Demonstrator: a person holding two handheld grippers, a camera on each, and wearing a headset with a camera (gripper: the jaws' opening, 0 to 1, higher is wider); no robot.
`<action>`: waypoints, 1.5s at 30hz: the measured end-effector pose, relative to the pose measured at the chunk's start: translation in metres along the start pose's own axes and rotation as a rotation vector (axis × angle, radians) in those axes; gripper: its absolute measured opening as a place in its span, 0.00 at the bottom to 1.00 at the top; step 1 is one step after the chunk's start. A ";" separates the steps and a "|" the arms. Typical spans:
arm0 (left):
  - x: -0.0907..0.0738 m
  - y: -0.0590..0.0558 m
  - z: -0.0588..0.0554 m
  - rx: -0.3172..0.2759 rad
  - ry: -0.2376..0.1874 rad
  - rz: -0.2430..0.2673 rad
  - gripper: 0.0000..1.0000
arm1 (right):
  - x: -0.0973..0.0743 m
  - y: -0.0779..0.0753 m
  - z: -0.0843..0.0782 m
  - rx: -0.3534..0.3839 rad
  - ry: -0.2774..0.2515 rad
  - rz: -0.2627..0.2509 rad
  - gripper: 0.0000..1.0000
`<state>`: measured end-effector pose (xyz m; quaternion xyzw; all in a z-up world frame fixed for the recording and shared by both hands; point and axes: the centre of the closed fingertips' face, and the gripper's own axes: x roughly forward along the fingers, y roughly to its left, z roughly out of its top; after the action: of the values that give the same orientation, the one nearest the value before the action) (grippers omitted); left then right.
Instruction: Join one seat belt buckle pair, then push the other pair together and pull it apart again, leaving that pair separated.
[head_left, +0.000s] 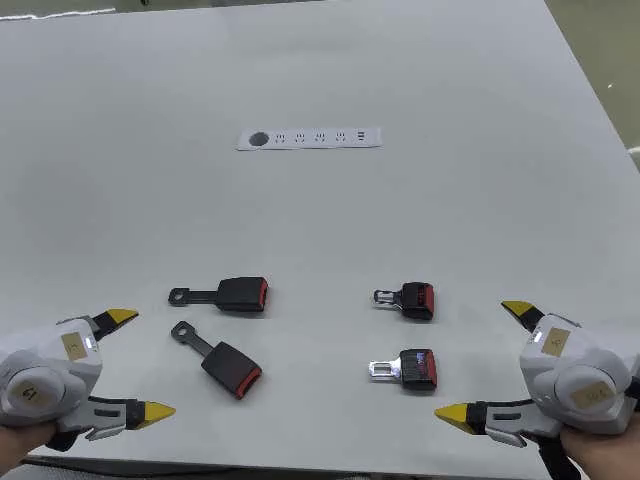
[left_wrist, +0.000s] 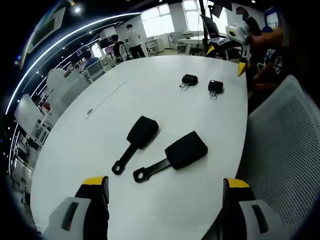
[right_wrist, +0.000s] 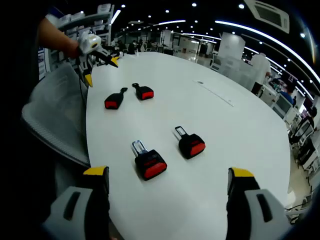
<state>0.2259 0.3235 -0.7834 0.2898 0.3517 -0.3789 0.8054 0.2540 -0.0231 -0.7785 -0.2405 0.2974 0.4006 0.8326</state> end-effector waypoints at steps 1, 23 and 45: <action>-0.001 0.001 0.000 0.001 0.000 0.004 1.00 | 0.000 0.000 0.000 0.003 -0.001 0.000 0.97; -0.004 0.002 0.008 0.012 -0.002 0.036 0.99 | -0.012 0.001 -0.005 0.025 -0.008 0.011 0.93; -0.012 0.008 0.004 0.010 0.029 0.044 0.90 | -0.003 0.011 0.008 -0.007 -0.002 0.075 0.85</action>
<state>0.2284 0.3296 -0.7697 0.3070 0.3549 -0.3588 0.8069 0.2460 -0.0133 -0.7732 -0.2320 0.3040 0.4329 0.8163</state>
